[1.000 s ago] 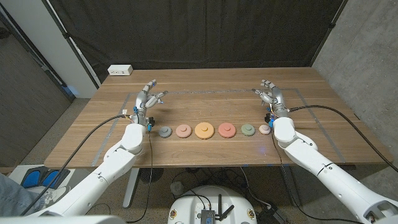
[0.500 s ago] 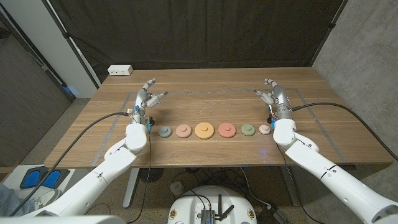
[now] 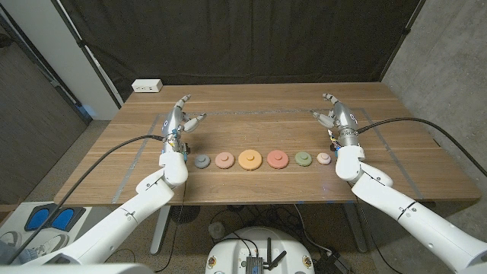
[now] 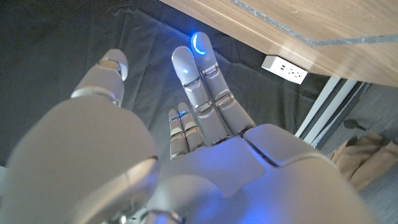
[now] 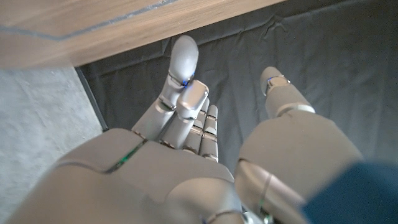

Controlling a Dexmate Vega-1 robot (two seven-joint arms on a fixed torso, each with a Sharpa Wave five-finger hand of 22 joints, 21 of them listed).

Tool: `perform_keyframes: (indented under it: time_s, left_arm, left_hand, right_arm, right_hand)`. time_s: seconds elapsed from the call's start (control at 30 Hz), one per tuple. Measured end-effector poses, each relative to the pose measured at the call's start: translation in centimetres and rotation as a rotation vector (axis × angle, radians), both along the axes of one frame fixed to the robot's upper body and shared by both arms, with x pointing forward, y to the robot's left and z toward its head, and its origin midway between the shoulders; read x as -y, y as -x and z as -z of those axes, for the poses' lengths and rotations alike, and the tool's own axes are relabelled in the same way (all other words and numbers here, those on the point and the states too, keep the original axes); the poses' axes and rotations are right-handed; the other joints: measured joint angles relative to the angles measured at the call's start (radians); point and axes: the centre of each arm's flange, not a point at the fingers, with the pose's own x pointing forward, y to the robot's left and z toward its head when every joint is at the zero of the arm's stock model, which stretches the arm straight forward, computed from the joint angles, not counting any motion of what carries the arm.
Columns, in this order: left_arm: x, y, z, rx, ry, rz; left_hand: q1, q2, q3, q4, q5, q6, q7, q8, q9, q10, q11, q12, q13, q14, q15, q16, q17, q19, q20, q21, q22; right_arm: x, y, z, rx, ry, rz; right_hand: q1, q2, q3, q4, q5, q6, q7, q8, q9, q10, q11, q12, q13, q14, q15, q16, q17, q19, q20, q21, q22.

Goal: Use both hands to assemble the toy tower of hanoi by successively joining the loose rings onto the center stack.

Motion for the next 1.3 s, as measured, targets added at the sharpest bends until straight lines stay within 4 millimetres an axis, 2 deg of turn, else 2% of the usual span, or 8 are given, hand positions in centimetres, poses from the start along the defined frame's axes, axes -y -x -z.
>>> perform_keyframes:
  time_s: [0.23,0.27,0.3,0.33,0.73,0.87,1.07,1.3]
  left_arm:
    - [1.8,0.6,-0.1,0.013,-0.026,0.013]
    - [2.0,0.8,-0.3,0.019,-0.03,0.02]
    - [2.1,0.8,-0.3,0.02,-0.031,0.021]
    - [1.2,1.0,-0.3,0.022,-0.082,-0.101]
    - [0.7,2.3,-1.1,0.016,-0.154,-0.152]
    - [0.3,2.5,-1.5,-0.021,-0.198,-0.174]
    - [-0.1,2.8,-2.5,-0.096,-0.245,-0.165]
    - [-0.2,3.4,-4.0,-0.159,-0.298,-0.154]
  left_hand:
    - [0.0,0.0,-0.009,0.0,0.0,-0.001,-0.001,0.0,0.0,-0.001,-0.001,-0.006,-0.003,0.0,0.0,0.004,-0.005,0.0,0.0,0.0,-0.001]
    - [0.0,0.0,-0.016,0.002,0.0,-0.001,-0.001,-0.002,0.0,-0.006,-0.002,-0.01,-0.003,0.0,0.0,0.004,-0.006,-0.001,0.0,0.0,-0.001]
    - [0.0,0.0,-0.022,0.003,0.0,-0.008,-0.001,-0.006,0.0,-0.016,-0.003,-0.016,-0.003,0.0,0.0,0.004,-0.009,-0.007,0.001,0.0,-0.004]
    - [0.0,0.0,-0.025,0.006,0.0,-0.016,0.0,-0.009,0.0,-0.023,-0.002,-0.02,-0.003,0.0,0.0,0.004,-0.012,-0.014,0.001,0.0,-0.005]
    - [-0.007,0.007,-0.043,0.007,0.0,-0.016,0.007,-0.009,0.0,-0.024,0.005,-0.02,-0.003,-0.006,0.002,0.012,-0.026,-0.017,0.005,0.002,-0.01]
    - [-0.012,0.012,-0.058,0.012,0.0,-0.037,0.021,-0.022,0.0,-0.045,0.015,-0.028,-0.003,-0.028,0.01,0.015,-0.035,-0.046,0.013,0.005,-0.018]
    - [-0.02,0.02,-0.069,0.014,0.0,-0.042,0.026,-0.025,0.0,-0.053,0.022,-0.03,0.0,-0.044,0.018,0.018,-0.042,-0.049,0.016,0.005,-0.024]
    - [-0.028,0.028,-0.08,0.017,0.0,-0.046,0.04,-0.025,0.0,-0.067,0.038,-0.03,0.0,-0.056,0.023,0.022,-0.045,-0.069,0.021,0.012,-0.028]
  right_arm:
    - [-0.1,0.1,-0.4,0.018,0.092,0.043]
    - [0.5,0.2,-1.7,0.046,0.12,0.068]
    - [0.5,0.2,-1.8,0.048,0.125,0.073]
    - [-0.6,-0.2,-0.3,0.027,0.162,0.072]
    - [-1.3,0.1,-0.6,0.055,0.289,0.212]
    - [-2.4,0.6,-0.9,0.044,0.307,0.211]
    - [-2.8,0.9,-1.3,-0.014,0.317,0.21]
    - [-2.8,0.9,-1.5,-0.101,0.306,0.183]
  right_hand:
    - [0.0,0.0,-0.004,-0.004,0.0,-0.012,-0.012,-0.005,0.0,-0.011,0.0,0.0,0.005,-0.014,0.0,0.0,0.0,-0.018,0.009,-0.008,-0.004]
    - [0.0,0.0,-0.004,-0.004,0.0,-0.012,-0.012,-0.005,0.0,-0.011,0.0,0.0,0.005,-0.018,0.004,0.0,0.0,-0.022,0.012,-0.008,-0.004]
    - [0.001,0.0,-0.004,-0.004,0.0,-0.012,-0.012,-0.005,0.0,-0.01,0.0,0.0,0.005,-0.02,0.006,0.0,0.0,-0.026,0.016,-0.008,-0.004]
    - [0.001,0.0,-0.004,-0.004,0.0,-0.012,-0.012,-0.005,0.0,-0.007,-0.004,0.0,0.005,-0.02,0.006,0.0,0.0,-0.026,0.016,-0.008,-0.004]
    - [0.004,0.006,-0.004,-0.004,0.0,-0.018,-0.017,-0.005,0.0,-0.03,-0.007,-0.002,0.014,-0.037,0.013,-0.008,-0.005,-0.044,0.02,-0.008,-0.008]
    - [0.007,0.02,-0.004,-0.004,0.0,-0.039,-0.009,-0.013,0.005,-0.077,0.006,-0.012,0.023,-0.063,0.023,-0.008,-0.005,-0.065,0.033,-0.008,-0.013]
    - [0.005,0.034,-0.002,-0.003,0.006,-0.041,0.003,-0.013,0.01,-0.068,-0.004,-0.003,0.033,-0.084,0.034,-0.016,-0.005,-0.079,0.041,-0.008,-0.018]
    - [0.025,0.054,0.006,-0.011,0.015,-0.013,0.008,0.005,0.019,-0.068,-0.004,-0.003,0.042,-0.095,0.034,-0.016,-0.005,-0.09,0.044,-0.008,-0.022]
